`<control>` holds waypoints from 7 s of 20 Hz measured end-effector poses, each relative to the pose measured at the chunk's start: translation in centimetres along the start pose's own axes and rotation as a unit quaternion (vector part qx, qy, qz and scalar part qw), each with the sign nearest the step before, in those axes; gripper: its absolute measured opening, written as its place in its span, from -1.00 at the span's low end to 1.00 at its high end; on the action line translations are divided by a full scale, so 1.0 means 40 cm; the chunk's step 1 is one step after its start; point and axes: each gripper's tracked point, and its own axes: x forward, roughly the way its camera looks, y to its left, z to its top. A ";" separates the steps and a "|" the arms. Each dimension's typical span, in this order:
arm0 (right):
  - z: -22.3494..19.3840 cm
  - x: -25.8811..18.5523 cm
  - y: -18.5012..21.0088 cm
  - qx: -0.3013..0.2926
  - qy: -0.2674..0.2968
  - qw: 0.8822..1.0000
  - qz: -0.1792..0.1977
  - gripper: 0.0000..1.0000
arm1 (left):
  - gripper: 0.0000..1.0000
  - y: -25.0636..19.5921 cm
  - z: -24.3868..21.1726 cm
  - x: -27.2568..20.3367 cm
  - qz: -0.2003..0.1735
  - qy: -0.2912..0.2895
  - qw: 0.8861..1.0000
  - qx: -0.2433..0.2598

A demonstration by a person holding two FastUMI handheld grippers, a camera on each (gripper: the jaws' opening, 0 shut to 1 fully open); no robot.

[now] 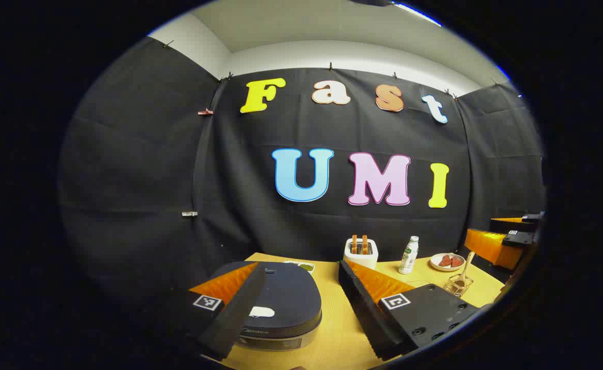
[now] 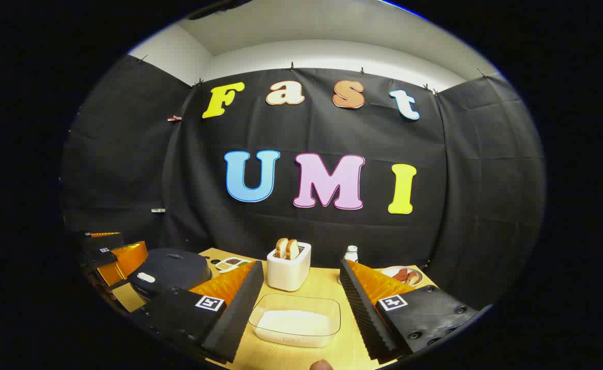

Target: Close the left gripper, press the button to open the rice cooker; take a wooden spoon from the chopstick holder with the right hand, scoop a spoonful of rice and pour it into the rice cooker, then put the wooden spoon back into the chopstick holder.

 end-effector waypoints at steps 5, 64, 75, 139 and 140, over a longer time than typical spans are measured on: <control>0.001 0.006 -0.013 0.004 -0.002 1.000 -0.001 0.86 | 0.94 0.006 -0.004 0.003 0.007 0.006 1.000 0.004; -0.025 0.047 0.003 -0.005 0.008 1.000 0.019 0.85 | 0.34 0.058 -0.016 0.116 0.069 0.024 0.996 0.054; -0.029 0.041 -0.060 -0.003 0.007 1.000 0.002 0.85 | 0.84 0.027 0.072 0.081 0.054 -0.022 0.997 0.051; -0.264 0.364 -0.132 0.060 0.105 0.993 -0.009 -0.80 | 0.92 0.076 0.033 -0.003 0.071 0.050 0.996 0.017; -0.293 0.371 -0.111 0.056 0.115 0.992 -0.010 -0.80 | 0.92 0.084 0.028 0.003 0.067 0.051 0.996 0.017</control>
